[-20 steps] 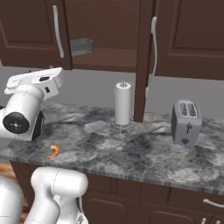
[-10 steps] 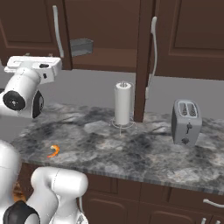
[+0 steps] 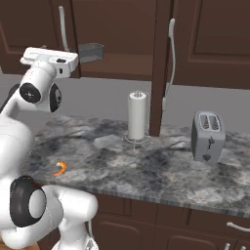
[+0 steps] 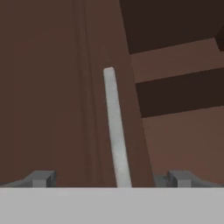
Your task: Retrieve the tupperware from the cabinet, then place the raw meat into the tupperware to avoid contamination.
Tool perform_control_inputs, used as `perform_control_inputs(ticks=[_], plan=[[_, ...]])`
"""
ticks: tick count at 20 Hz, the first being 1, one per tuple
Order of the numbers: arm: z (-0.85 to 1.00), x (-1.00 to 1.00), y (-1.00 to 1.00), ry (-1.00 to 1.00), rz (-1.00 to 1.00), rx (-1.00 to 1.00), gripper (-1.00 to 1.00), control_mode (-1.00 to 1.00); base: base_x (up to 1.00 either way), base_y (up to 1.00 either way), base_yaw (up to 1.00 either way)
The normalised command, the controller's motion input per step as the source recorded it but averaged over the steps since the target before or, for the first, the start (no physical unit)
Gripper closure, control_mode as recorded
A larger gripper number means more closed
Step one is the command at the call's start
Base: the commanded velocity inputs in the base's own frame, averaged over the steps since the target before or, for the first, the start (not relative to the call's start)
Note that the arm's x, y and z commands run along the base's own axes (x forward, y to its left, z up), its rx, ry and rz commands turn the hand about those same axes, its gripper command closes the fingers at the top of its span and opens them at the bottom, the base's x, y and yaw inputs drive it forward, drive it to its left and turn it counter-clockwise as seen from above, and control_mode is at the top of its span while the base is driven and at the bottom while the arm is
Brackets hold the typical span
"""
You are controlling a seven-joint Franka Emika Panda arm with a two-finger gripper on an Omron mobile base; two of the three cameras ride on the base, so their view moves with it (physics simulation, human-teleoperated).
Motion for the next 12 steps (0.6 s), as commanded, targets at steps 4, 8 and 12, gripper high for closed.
perform_control_inputs(ticks=[4,8,12], plan=[[0.01,0.72,0.11,0.16,-0.01,0.0,-1.0,-1.0,0.0,0.0,0.0],[0.02,0.74,0.03,0.22,0.0,0.0,-1.0,-1.0,0.0,0.0,0.0],[0.02,0.75,0.03,0.22,0.0,0.0,-1.0,-1.0,0.0,0.0,0.0]])
